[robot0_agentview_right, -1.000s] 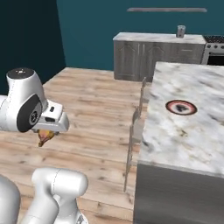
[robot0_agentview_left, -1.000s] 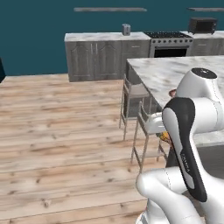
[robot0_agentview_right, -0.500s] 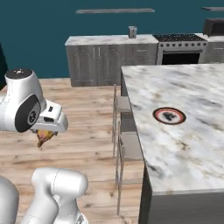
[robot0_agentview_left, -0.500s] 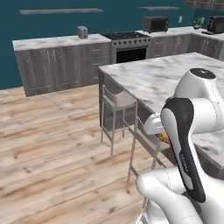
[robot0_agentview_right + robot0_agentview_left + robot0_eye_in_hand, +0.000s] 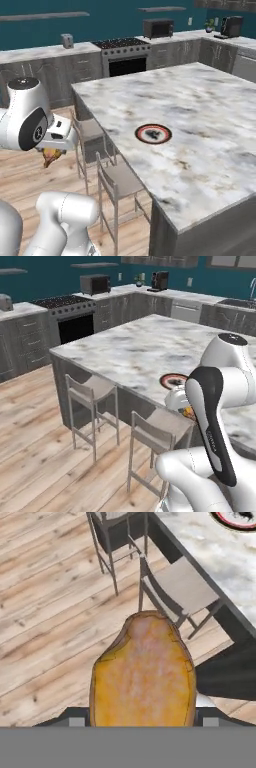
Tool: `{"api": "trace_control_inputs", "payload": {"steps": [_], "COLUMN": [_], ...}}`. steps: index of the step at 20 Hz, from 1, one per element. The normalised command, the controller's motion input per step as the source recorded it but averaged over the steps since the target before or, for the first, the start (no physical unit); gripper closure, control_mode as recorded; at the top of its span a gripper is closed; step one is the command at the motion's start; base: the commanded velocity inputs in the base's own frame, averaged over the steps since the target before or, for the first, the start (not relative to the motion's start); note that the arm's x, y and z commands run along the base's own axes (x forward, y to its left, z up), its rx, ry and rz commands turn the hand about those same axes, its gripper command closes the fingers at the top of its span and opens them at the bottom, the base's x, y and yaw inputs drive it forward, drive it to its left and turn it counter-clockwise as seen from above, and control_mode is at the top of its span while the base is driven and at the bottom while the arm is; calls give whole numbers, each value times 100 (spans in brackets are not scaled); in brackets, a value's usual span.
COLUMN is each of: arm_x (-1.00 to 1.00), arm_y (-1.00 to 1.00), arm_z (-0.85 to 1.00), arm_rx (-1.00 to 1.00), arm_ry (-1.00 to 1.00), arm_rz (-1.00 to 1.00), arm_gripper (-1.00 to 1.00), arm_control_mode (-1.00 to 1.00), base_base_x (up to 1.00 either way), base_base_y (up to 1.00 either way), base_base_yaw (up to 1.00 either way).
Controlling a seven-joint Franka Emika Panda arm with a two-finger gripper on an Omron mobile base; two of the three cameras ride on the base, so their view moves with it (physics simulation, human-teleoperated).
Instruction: Take the chicken drumstick from the fridge and place it on the digital scale on the counter by the fridge. Wait a few seconds for a reading, then move it to the plate on the dining counter.
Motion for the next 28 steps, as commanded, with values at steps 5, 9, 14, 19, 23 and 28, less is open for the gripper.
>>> {"api": "trace_control_inputs", "payload": {"steps": [5,9,14,19,23,28], "arm_x": [0,0,0,0,0,0], "arm_y": [0,0,0,0,0,0], "arm_z": [0,0,0,0,0,0], "arm_rx": [0,0,0,0,0,0], "arm_ry": [0,0,0,0,0,0], "arm_rz": [0,0,0,0,0,0], "arm_gripper": [100,100,100,100,100,100], "arm_control_mode": [100,100,100,100,100,100], "base_base_x": [39,33,29,16,50,42], "base_base_y": [72,66,51,35,52,9], "base_base_yaw": [-73,-76,-80,-87,-80,-13]}}
